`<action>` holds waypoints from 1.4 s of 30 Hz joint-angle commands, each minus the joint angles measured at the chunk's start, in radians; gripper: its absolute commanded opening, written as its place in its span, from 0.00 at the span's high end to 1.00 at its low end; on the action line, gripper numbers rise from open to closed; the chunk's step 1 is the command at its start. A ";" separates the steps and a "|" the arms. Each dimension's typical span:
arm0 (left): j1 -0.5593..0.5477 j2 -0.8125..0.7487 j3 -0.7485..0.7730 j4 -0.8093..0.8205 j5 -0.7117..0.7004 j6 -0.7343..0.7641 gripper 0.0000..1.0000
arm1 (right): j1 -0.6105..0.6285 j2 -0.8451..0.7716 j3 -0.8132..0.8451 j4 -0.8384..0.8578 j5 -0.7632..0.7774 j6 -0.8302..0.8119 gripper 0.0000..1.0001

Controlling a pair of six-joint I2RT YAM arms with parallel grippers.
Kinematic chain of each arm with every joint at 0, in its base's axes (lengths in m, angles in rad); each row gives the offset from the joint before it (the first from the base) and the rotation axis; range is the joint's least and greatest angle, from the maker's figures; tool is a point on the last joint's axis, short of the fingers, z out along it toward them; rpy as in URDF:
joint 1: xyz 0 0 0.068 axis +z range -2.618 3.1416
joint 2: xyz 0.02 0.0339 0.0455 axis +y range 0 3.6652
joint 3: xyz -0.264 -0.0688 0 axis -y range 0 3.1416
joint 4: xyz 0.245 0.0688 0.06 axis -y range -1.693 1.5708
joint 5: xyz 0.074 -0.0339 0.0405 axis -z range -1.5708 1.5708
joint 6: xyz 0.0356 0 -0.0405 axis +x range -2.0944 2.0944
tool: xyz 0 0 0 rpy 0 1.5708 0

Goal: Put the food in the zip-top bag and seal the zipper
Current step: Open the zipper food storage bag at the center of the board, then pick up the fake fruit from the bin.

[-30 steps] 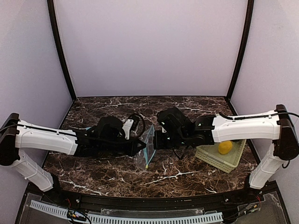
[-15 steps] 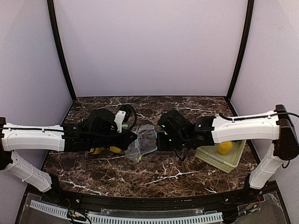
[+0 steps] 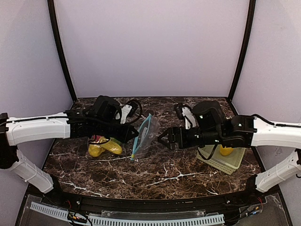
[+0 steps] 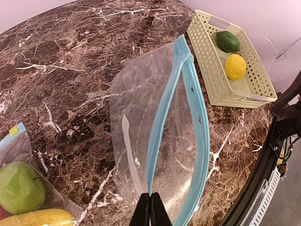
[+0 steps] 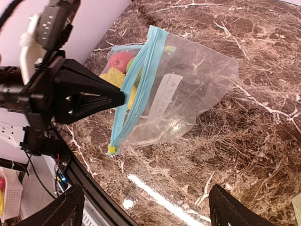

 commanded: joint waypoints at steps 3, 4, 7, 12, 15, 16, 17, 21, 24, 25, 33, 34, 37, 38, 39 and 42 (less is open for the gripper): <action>0.071 0.016 0.150 -0.213 0.102 0.160 0.99 | -0.033 -0.177 -0.085 -0.155 0.126 0.028 0.05; 0.077 0.017 0.162 -0.245 0.095 0.194 0.99 | -0.057 -0.197 -0.092 -0.198 0.148 0.040 0.05; 0.081 0.020 0.198 -0.283 0.040 0.256 0.99 | -0.135 -0.248 -0.107 -0.344 0.235 0.096 0.04; 0.085 0.040 0.164 -0.262 0.021 0.300 0.99 | -0.328 -0.312 -0.181 -0.457 0.225 0.113 0.02; 0.086 0.053 0.120 -0.197 0.066 0.293 0.99 | -0.476 -0.336 -0.235 -0.458 0.177 0.085 0.01; 0.086 0.055 0.101 -0.186 0.083 0.288 0.99 | -0.527 -0.337 -0.254 -0.454 0.161 0.072 0.01; 0.085 0.060 0.094 -0.169 0.089 0.287 0.99 | -0.573 -0.336 -0.270 -0.450 0.147 0.062 0.01; 0.085 0.070 0.065 -0.142 0.109 0.277 0.99 | -0.695 -0.322 -0.310 -0.421 0.146 0.033 0.01; 0.085 0.082 0.055 -0.134 0.135 0.272 0.99 | -0.748 -0.295 -0.328 -0.402 0.169 0.018 0.01; 0.085 0.088 0.053 -0.132 0.144 0.271 0.99 | -0.764 -0.282 -0.335 -0.393 0.172 0.015 0.01; 0.085 0.100 0.049 -0.126 0.174 0.267 0.99 | -0.855 -0.157 -0.384 -0.249 0.108 -0.038 0.06; 0.085 0.100 0.049 -0.127 0.175 0.267 0.99 | -0.864 -0.138 -0.384 -0.238 0.101 -0.044 0.07; 0.085 0.099 0.048 -0.127 0.177 0.267 0.99 | -0.877 -0.094 -0.380 -0.207 0.098 -0.057 0.10; 0.085 0.098 0.049 -0.127 0.177 0.267 0.99 | -0.879 -0.086 -0.380 -0.201 0.101 -0.059 0.10; 0.085 0.098 0.048 -0.126 0.176 0.268 0.99 | -0.880 -0.075 -0.381 -0.194 0.103 -0.062 0.10; 0.085 0.098 0.050 -0.127 0.179 0.270 0.99 | -0.890 -0.042 -0.385 -0.168 0.094 -0.069 0.10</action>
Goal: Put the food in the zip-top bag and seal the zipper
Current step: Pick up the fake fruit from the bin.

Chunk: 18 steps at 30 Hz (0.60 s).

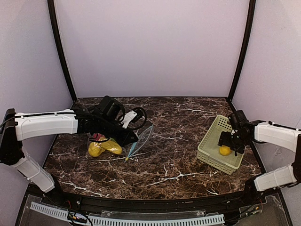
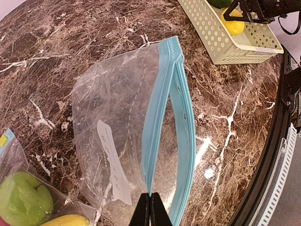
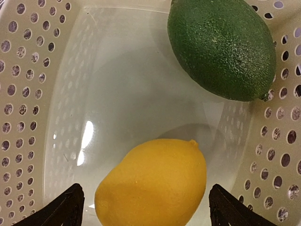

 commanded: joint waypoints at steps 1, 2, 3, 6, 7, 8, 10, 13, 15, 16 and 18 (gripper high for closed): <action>0.003 -0.005 -0.018 0.001 0.017 0.004 0.99 | -0.017 0.046 -0.010 0.074 -0.017 -0.026 0.10; 0.003 -0.006 -0.018 0.001 0.015 0.005 0.99 | -0.018 0.058 -0.011 0.078 -0.018 -0.027 0.11; 0.003 -0.006 -0.019 0.000 0.015 0.005 0.99 | -0.019 0.069 -0.012 0.085 -0.019 -0.028 0.12; 0.004 -0.010 -0.020 0.000 0.014 0.006 0.99 | -0.020 0.091 -0.016 0.099 -0.020 -0.033 0.16; 0.003 -0.011 -0.019 0.000 0.015 0.007 0.99 | -0.019 0.097 -0.016 0.102 -0.022 -0.034 0.20; 0.004 -0.011 -0.019 -0.001 0.015 0.007 0.99 | -0.020 0.100 -0.016 0.105 -0.024 -0.036 0.22; 0.004 -0.011 -0.019 -0.002 0.017 0.007 0.99 | -0.021 0.101 -0.016 0.105 -0.028 -0.036 0.25; 0.004 -0.011 -0.018 -0.001 0.017 0.008 0.99 | -0.020 0.090 -0.020 0.104 -0.028 -0.036 0.30; 0.003 -0.012 -0.019 -0.001 0.017 0.008 0.99 | -0.021 0.078 -0.021 0.101 -0.030 -0.038 0.33; 0.004 -0.012 -0.019 -0.001 0.016 0.008 0.99 | -0.020 0.066 -0.019 0.095 -0.035 -0.040 0.34; 0.003 -0.015 -0.019 0.001 0.016 0.008 0.99 | -0.021 0.033 -0.007 0.073 -0.042 -0.048 0.36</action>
